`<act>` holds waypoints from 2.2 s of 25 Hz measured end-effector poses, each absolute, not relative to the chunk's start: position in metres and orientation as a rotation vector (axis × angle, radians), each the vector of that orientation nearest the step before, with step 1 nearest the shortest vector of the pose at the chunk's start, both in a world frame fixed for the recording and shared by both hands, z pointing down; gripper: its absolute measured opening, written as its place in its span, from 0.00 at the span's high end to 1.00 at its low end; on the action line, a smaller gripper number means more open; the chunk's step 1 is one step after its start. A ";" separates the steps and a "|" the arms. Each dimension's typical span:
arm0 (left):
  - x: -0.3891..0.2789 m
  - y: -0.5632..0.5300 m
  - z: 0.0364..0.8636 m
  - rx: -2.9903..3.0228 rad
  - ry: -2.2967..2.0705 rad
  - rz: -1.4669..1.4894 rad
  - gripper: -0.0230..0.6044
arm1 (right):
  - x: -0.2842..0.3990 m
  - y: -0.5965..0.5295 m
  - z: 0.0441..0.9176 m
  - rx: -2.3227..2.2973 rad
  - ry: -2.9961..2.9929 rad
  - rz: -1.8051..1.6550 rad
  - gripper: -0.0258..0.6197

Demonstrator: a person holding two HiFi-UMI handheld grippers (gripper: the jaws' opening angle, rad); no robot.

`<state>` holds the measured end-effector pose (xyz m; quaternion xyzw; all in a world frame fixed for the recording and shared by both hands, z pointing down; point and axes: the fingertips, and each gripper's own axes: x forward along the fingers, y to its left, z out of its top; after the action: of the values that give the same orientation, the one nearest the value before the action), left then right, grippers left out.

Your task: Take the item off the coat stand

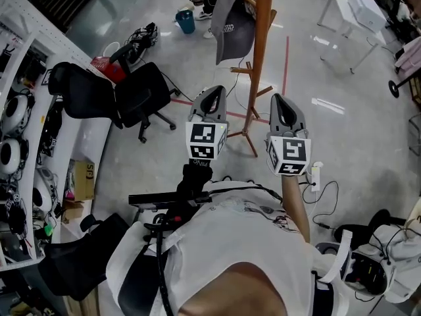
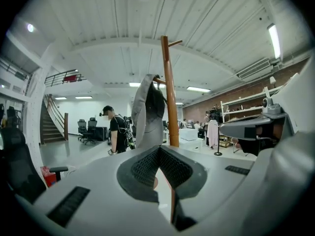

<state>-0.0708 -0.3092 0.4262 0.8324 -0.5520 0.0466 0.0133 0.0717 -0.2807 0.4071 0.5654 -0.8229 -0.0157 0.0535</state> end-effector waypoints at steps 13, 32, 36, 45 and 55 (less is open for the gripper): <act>-0.092 -0.351 0.383 2.599 -1.909 0.124 0.87 | 0.077 -0.293 0.415 1.688 -2.519 -0.025 0.95; -0.077 -0.423 0.422 2.540 -2.009 0.401 0.59 | 0.137 -0.300 0.438 1.833 -2.402 0.068 0.95; -0.079 -0.426 0.421 2.519 -2.085 0.440 0.75 | 0.147 -0.299 0.441 1.865 -2.374 0.084 0.95; -0.103 -0.425 0.410 2.405 -2.262 0.378 0.92 | 0.155 -0.300 0.446 1.862 -2.368 0.102 0.95; -0.125 -0.427 0.399 2.332 -2.345 0.332 0.92 | 0.149 -0.302 0.449 1.846 -2.389 0.098 0.95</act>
<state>-0.1254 -0.4269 0.3988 0.6987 -0.7026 0.0994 -0.0910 0.1486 -0.3023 0.4490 0.6101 -0.7894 0.0323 0.0604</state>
